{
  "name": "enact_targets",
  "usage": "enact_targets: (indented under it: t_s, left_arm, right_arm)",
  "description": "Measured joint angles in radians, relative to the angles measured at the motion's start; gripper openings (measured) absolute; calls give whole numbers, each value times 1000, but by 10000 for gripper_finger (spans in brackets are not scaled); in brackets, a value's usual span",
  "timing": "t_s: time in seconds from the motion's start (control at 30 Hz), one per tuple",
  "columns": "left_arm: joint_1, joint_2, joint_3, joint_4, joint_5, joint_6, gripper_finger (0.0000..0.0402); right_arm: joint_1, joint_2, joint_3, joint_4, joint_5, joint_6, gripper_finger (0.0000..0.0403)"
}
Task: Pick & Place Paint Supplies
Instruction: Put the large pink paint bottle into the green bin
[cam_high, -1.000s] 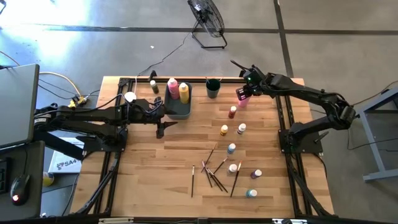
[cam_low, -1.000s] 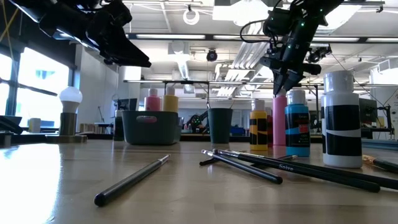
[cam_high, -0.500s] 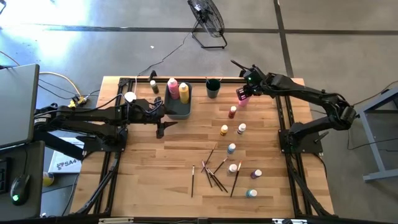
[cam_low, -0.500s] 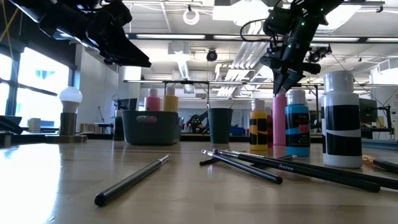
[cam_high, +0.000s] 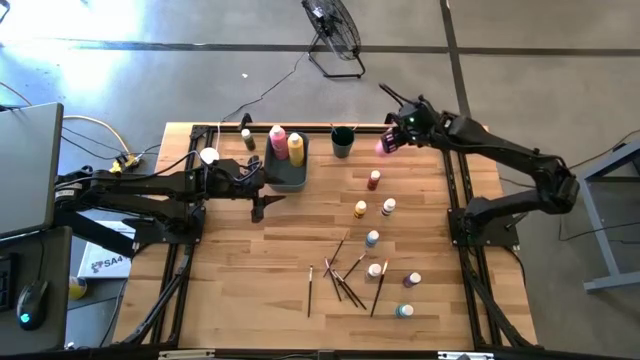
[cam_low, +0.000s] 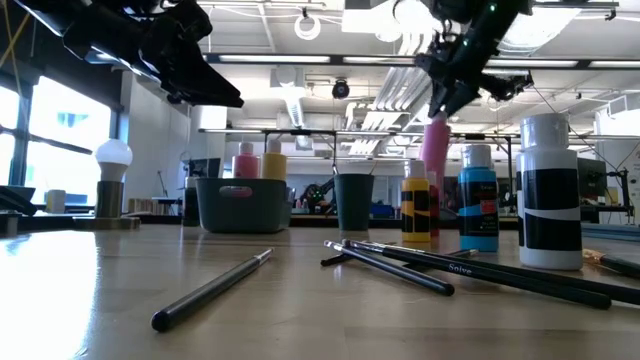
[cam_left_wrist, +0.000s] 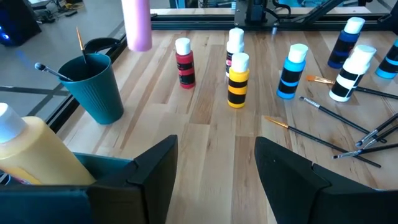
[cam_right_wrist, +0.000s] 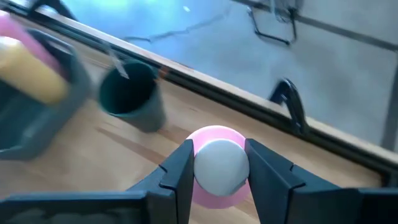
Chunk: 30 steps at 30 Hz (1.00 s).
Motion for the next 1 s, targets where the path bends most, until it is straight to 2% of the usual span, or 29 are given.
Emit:
enact_targets:
  t_s: [0.33, 0.73, 1.0]
  left_arm:
    - [0, 0, 0, -1, 0, 3, 211]
    - [0, 0, 0, 2, -3, 8, 211]
    - [0, 0, 0, 2, -2, 8, 211]
  right_arm:
    - [129, 0, 126, 0, 17, -13, 116]
    - [275, 58, 136, 84, 10, 15, 120]
    - [299, 169, 136, 176, -89, 14, 116]
